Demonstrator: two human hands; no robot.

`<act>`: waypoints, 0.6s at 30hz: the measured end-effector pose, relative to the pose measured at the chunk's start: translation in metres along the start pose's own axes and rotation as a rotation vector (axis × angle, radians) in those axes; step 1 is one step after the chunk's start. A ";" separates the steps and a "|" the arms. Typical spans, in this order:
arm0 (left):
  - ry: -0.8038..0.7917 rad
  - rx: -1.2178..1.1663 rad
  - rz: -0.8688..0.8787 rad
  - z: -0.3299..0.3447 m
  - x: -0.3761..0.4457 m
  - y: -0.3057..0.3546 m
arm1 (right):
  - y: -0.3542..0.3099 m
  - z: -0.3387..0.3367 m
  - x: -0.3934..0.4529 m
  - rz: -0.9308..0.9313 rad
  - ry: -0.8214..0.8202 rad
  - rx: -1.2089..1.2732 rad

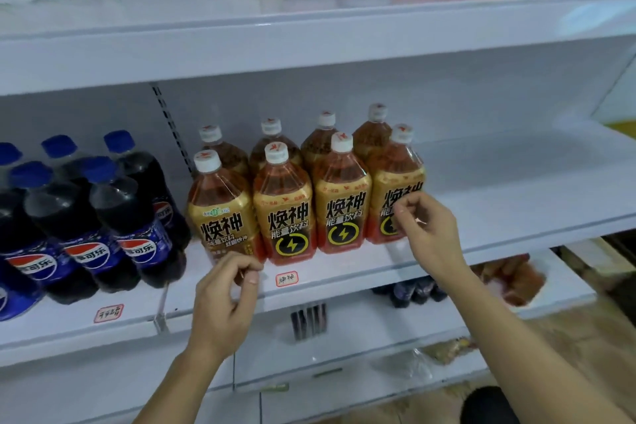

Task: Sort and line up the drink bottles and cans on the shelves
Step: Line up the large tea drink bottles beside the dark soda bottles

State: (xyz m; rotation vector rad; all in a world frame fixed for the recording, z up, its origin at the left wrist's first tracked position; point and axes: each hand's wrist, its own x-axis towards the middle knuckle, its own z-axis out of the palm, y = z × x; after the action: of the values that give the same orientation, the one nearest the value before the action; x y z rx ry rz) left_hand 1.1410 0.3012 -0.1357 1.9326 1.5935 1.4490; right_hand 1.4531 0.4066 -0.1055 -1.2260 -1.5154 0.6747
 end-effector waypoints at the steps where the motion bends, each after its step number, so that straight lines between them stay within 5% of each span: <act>1: -0.056 -0.013 0.003 -0.003 0.003 0.001 | -0.002 0.002 -0.005 0.006 -0.008 0.007; 5: -0.197 -0.039 0.015 -0.008 0.006 0.001 | -0.002 0.018 -0.035 0.050 0.048 -0.045; 7: -0.104 -0.028 0.040 -0.016 0.004 0.000 | 0.004 0.019 -0.038 0.109 0.287 -0.004; 9: 0.101 -0.016 -0.009 -0.026 -0.001 -0.005 | 0.009 0.009 -0.028 0.152 0.358 0.046; 12: 0.314 0.003 -0.153 -0.033 -0.009 -0.008 | 0.017 -0.004 -0.003 0.182 0.027 0.072; 16: 0.176 0.050 -0.208 -0.027 0.000 -0.015 | 0.016 -0.013 0.027 0.216 -0.296 0.233; 18: 0.087 -0.053 -0.383 -0.026 0.013 -0.022 | 0.015 -0.018 0.037 0.223 -0.398 0.264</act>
State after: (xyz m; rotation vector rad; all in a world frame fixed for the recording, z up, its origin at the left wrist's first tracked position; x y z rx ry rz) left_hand 1.1059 0.3110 -0.1321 1.4485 1.8188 1.4091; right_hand 1.4774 0.4429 -0.0998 -1.1082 -1.5549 1.2866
